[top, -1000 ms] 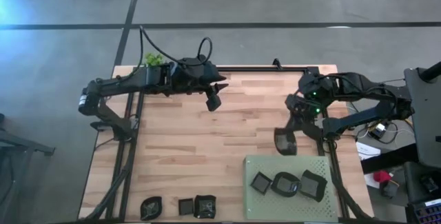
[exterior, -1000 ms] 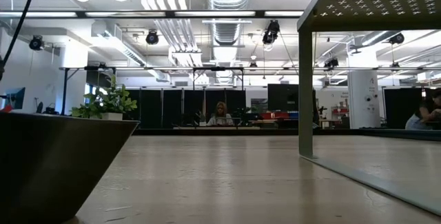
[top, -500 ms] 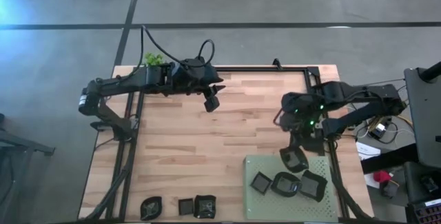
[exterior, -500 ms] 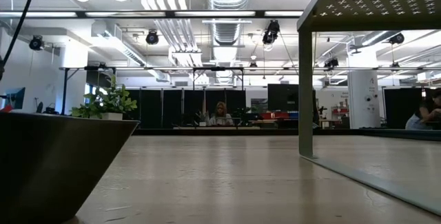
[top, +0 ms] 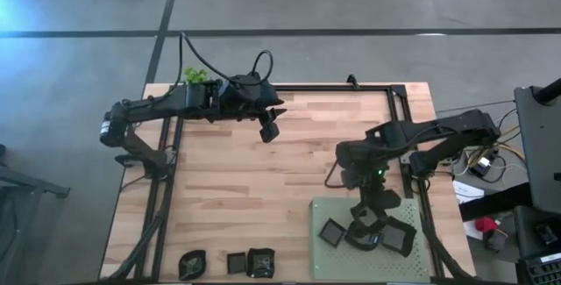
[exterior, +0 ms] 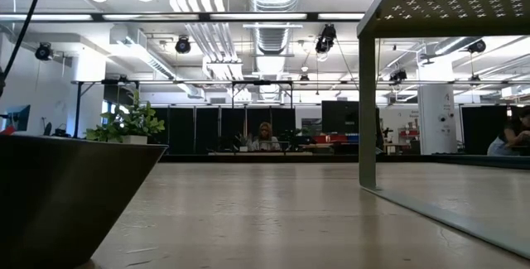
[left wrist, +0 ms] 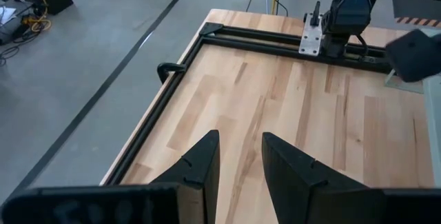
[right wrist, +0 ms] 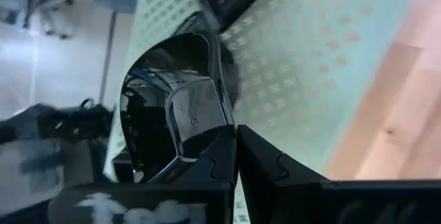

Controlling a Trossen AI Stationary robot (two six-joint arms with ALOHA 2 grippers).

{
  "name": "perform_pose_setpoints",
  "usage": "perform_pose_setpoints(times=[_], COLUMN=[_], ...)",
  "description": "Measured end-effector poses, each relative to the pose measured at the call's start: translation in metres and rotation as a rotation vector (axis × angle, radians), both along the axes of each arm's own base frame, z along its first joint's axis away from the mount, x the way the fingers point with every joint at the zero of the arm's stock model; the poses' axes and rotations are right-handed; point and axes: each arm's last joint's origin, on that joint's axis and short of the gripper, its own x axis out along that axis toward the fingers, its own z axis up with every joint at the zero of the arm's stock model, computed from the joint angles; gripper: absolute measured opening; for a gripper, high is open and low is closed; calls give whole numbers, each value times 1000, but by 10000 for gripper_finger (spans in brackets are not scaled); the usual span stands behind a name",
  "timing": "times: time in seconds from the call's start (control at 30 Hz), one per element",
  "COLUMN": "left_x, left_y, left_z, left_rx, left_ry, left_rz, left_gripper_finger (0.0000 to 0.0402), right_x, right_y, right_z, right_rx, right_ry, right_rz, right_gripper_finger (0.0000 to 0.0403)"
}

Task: Pick & Place Mini shaped plates
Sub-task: Stack the leaf-shaped plate on the stacked leaf-shaped plates on the shelf

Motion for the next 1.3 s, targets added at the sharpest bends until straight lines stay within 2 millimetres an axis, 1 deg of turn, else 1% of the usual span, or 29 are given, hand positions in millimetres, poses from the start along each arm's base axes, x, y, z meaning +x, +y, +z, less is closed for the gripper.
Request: perform_pose_setpoints(times=[0.13, 0.3, 0.4, 0.67, 0.97, 1.3], left_x=[0, 0, -1, -2, -3, -3], left_y=[0, 0, 0, 0, 0, 0], left_z=[-1, -1, -2, -4, -4, -4], left_rx=[8, 8, 7, 15, 16, 16], left_ry=[12, 15, 20, 57, 61, 61], left_rz=[-5, -5, -5, -13, -14, -14], left_gripper_finger=[103, 103, 103, 103, 103, 103], right_x=[3, 7, 10, 22, 22, 21], right_y=[7, 12, 13, 16, 16, 17], right_z=[-5, -11, -12, -19, -19, -20], right_rx=[23, 11, 6, 12, 25, 22], right_ry=[-1, -69, -106, -127, -26, -35], right_rz=[71, 197, 233, 222, 105, 131], right_gripper_finger=[8, 8, 8, 8, 9, 9])
